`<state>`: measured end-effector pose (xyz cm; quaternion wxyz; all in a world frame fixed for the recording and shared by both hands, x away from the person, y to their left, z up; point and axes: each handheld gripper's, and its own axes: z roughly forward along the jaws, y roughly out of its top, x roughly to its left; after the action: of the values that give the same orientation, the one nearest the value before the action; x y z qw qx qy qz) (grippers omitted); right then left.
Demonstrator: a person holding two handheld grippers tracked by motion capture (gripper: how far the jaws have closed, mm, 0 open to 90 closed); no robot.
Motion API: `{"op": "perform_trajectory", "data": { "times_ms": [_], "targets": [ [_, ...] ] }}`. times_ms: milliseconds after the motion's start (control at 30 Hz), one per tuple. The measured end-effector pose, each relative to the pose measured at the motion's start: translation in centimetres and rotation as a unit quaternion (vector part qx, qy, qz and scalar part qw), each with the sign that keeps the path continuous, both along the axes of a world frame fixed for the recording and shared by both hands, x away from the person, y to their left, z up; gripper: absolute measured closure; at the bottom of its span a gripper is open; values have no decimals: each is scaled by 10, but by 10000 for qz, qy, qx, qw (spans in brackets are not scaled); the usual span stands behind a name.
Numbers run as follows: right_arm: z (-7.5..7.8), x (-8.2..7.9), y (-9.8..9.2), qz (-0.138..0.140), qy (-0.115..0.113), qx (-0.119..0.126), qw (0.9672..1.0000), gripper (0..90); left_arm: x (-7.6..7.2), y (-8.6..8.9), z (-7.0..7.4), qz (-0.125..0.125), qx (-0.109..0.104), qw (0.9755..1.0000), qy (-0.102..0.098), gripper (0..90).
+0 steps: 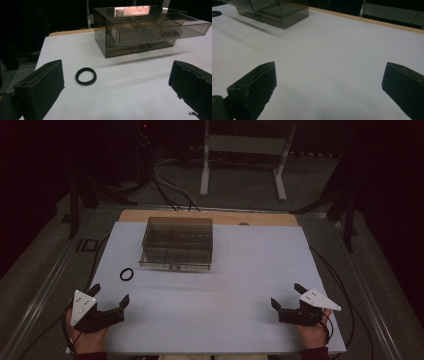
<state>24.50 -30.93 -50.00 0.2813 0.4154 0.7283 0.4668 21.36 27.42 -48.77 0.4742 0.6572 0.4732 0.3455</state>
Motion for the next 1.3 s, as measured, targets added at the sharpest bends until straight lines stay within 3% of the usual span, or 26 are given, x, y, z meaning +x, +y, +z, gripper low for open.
{"op": "perform_trajectory", "data": {
  "times_ms": [267, 700, 1033, 1300],
  "targets": [
    [0, 0, -1, -57, -65, 42, 10000, 2, 0, 3, 2, 47, 13, 10000, -1, 8],
    [1, -4, -3, -147, -228, 96, 9996, 2, 2, 6, 11, 107, -68, 9995, 273, 8],
    [3, -6, -5, -227, -306, 127, 9992, 2, 10, 2, 20, 103, 14, 9995, 291, 8],
    [3, -6, -5, -257, -324, 130, 9991, 2, 19, 3, 24, 139, -47, 9995, 270, 9]
  ]
}}
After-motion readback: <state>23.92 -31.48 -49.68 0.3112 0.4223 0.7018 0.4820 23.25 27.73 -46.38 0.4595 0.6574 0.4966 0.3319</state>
